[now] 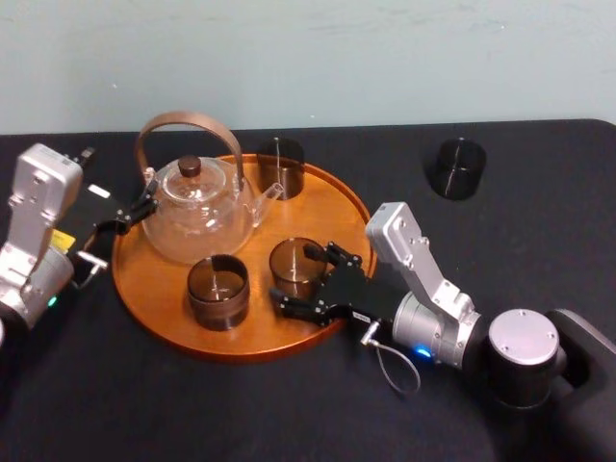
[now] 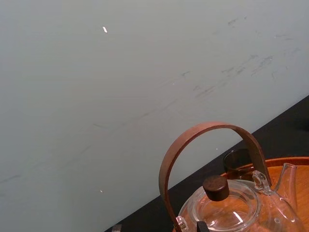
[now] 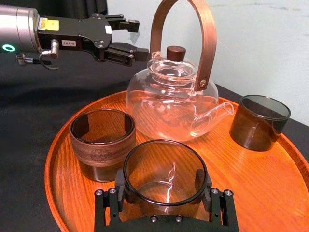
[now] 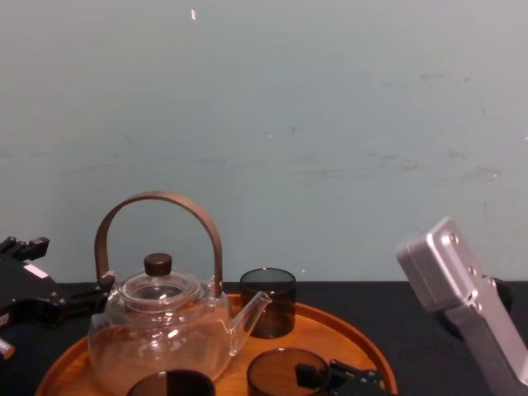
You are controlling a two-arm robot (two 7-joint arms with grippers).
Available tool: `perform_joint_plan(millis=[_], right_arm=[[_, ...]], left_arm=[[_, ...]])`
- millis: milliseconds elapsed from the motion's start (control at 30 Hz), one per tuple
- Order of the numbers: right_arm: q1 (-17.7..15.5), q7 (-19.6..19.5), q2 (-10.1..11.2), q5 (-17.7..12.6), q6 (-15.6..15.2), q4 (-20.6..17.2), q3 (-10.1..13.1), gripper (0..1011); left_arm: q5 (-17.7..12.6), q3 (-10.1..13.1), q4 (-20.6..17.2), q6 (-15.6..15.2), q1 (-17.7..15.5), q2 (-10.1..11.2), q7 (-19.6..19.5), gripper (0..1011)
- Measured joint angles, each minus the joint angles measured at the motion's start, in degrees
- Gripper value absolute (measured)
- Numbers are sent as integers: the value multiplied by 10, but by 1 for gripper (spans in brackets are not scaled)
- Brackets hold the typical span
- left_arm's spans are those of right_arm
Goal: Pick up the glass from the table and place it on the tray.
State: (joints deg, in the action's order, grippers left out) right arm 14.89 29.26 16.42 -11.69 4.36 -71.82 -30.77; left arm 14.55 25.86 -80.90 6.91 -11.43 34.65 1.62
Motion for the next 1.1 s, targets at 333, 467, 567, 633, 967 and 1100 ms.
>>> perform_joint_plan(millis=[333, 467, 567, 633, 967, 1100], right_arm=[[0, -1, 0, 1, 2, 2, -1, 908], [0, -1, 0, 2, 3, 2, -1, 907], [0, -1, 0, 2, 2, 2, -1, 908], [0, -1, 0, 2, 2, 2, 0, 908], [0, -1, 0, 2, 2, 1, 0, 919], [0, -1, 0, 2, 2, 1, 0, 1002]], left_arm=[[0, 0, 0, 0, 0, 0, 0, 1010], [0, 0, 0, 0, 0, 0, 0, 1010], [0, 0, 0, 0, 0, 0, 0, 1010], [0, 0, 0, 0, 0, 0, 0, 1010], [0, 0, 0, 0, 0, 0, 0, 1009], [0, 0, 0, 0, 0, 0, 0, 1010]])
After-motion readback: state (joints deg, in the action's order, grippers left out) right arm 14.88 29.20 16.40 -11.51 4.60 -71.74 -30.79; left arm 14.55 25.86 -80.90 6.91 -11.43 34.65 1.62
